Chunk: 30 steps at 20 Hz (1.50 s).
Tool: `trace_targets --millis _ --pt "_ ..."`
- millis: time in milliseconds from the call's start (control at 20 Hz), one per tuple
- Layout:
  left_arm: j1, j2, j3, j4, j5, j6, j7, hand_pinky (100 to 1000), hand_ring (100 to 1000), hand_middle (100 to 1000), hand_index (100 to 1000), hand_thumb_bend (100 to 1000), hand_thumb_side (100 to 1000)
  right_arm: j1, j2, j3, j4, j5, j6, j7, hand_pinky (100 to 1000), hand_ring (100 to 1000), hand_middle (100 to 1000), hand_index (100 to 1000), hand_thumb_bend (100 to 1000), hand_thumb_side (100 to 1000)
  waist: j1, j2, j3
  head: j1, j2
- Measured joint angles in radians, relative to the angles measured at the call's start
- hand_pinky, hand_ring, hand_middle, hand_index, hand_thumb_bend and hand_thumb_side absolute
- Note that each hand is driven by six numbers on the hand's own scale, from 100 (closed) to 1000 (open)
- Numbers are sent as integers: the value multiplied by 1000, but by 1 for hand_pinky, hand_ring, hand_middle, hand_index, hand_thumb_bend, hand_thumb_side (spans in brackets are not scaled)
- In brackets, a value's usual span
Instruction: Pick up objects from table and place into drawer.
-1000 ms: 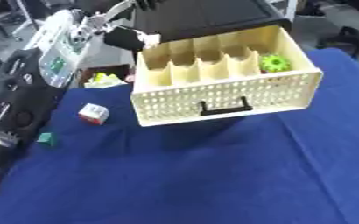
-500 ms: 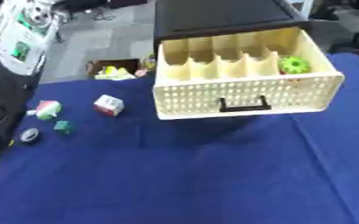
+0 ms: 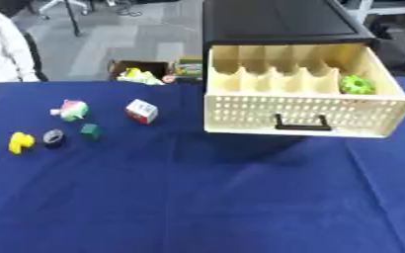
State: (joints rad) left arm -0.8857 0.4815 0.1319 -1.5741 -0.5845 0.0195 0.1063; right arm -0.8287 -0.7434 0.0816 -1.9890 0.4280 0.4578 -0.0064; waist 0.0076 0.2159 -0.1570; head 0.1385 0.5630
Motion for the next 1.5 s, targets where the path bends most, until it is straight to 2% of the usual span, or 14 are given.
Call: trace_targets --millis 250,400,500,700,850,1100,1500 --pt "100 23 1 -133 86 36 79 421 581 578 771 100 683 -19 -47 81 0 -69 1 86 449 523 439 740 229 1000 -13 -8 8 -4 0" --pt "203 45 -8 -303 258 112 181 419 577 574 766 100 688 -52 -71 82 0 -105 2 261 459 538 454 746 217 1000 -17 -12 9 -6 5" --pt "247 55 -12 -367 353 139 237 417 573 572 762 100 696 -70 -84 78 0 -123 -1 385 466 552 469 752 197 985 -20 -18 10 -8 7" --pt "320 52 -2 -403 448 150 302 413 569 569 758 100 706 -102 -98 87 0 -181 7 576 473 571 495 761 173 949 -26 -20 14 -14 8" --pt "359 35 11 -406 471 156 324 411 567 568 758 100 712 -127 -98 106 0 -231 27 665 480 583 513 767 164 936 -32 -24 15 -19 8" --pt "400 4 27 -408 479 166 337 407 563 565 756 100 725 -146 -95 151 0 -291 65 731 491 599 527 772 124 904 -35 -25 23 -28 8" --pt "427 -34 41 -408 496 160 350 409 562 564 755 100 736 -187 -46 250 0 -348 93 703 521 638 575 788 100 894 -35 -24 37 -47 7"
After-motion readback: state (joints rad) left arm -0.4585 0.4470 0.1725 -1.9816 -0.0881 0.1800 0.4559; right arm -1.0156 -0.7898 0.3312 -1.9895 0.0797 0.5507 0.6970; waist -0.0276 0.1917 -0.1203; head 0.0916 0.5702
